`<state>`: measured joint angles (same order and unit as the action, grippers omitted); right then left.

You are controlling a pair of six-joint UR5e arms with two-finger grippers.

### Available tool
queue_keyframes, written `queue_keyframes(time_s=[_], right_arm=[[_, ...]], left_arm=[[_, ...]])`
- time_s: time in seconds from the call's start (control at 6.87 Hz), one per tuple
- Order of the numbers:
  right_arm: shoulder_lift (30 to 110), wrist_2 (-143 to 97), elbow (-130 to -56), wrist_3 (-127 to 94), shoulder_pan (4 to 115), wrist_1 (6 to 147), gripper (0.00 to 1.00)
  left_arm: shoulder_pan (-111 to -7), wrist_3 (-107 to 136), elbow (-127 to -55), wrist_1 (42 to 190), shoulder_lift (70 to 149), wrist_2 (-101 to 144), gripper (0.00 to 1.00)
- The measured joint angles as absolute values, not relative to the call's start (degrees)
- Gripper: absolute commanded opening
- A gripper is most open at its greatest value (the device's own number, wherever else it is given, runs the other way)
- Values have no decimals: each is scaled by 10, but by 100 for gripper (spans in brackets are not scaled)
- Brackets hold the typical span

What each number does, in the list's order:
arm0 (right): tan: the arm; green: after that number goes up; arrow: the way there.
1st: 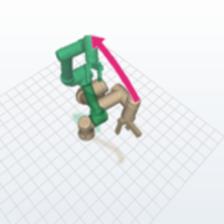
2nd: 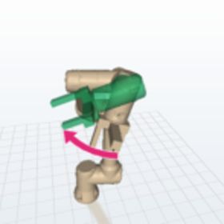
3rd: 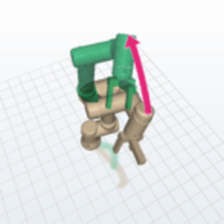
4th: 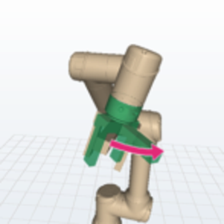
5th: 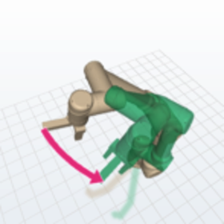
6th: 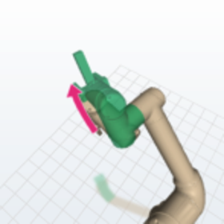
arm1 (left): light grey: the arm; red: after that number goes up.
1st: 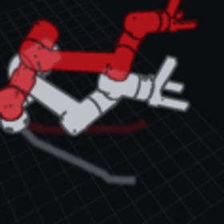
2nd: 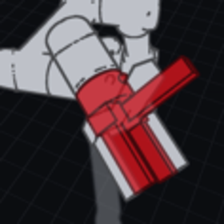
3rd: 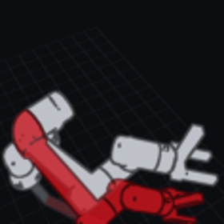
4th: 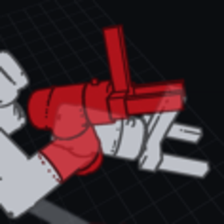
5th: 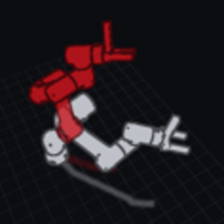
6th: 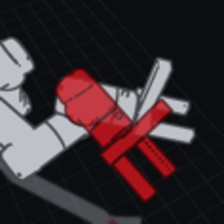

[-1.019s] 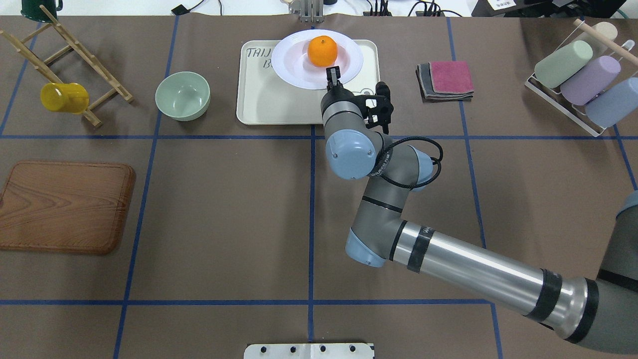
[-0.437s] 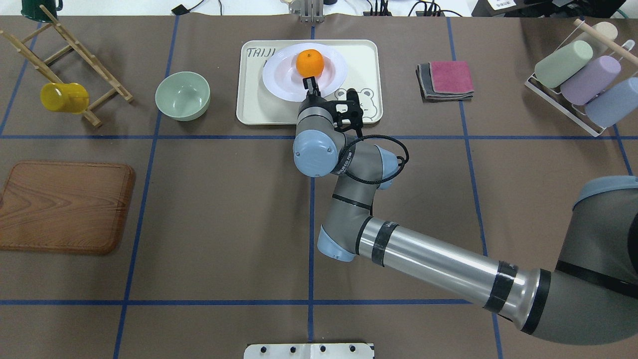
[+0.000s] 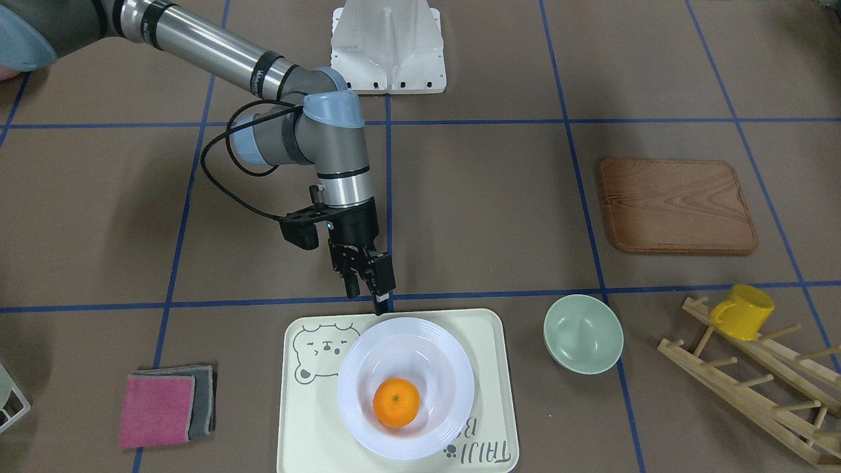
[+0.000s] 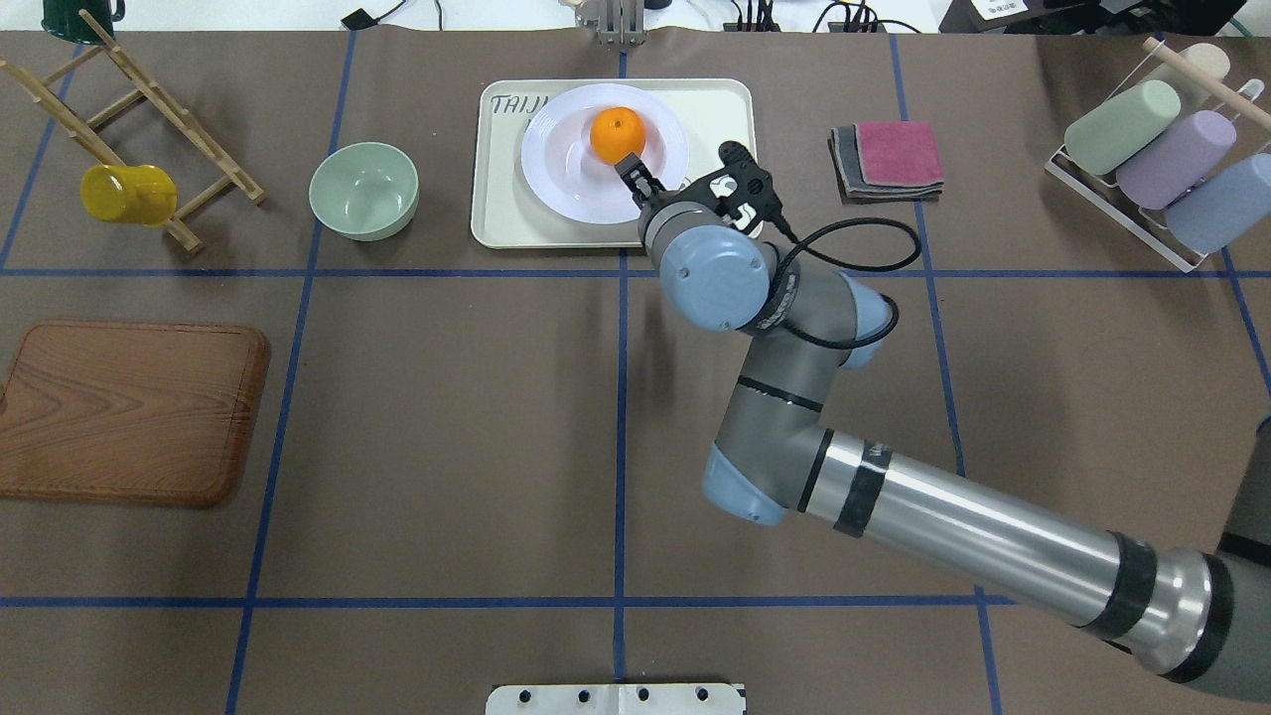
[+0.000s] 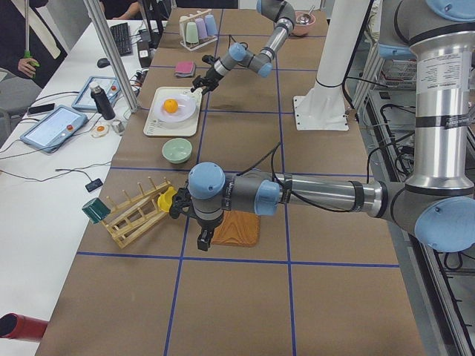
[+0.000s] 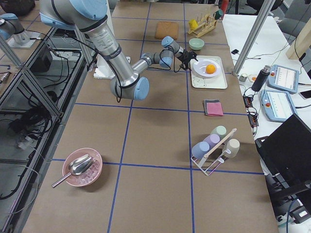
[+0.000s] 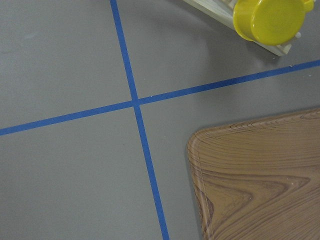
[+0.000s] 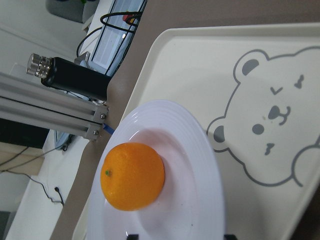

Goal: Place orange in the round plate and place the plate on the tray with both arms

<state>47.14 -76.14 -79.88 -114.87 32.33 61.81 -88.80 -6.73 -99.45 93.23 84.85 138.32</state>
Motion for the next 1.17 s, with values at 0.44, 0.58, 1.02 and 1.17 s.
queue_keyframes(time_s=[0.44, 0.58, 1.02, 1.17], right_arm=[[556, -1024, -958, -844, 493, 814, 100], [599, -1098, -972, -718, 559, 830, 100], [758, -1231, -976, -319, 743, 839, 100], [817, -1243, -974, -198, 794, 839, 100]], left_arm=[[-896, -52, -1012, 931, 823, 1384, 99], [-897, -53, -1024, 929, 811, 1383, 99], [-896, -56, -1057, 926, 786, 1381, 99], [-895, -56, -1060, 926, 783, 1380, 99]])
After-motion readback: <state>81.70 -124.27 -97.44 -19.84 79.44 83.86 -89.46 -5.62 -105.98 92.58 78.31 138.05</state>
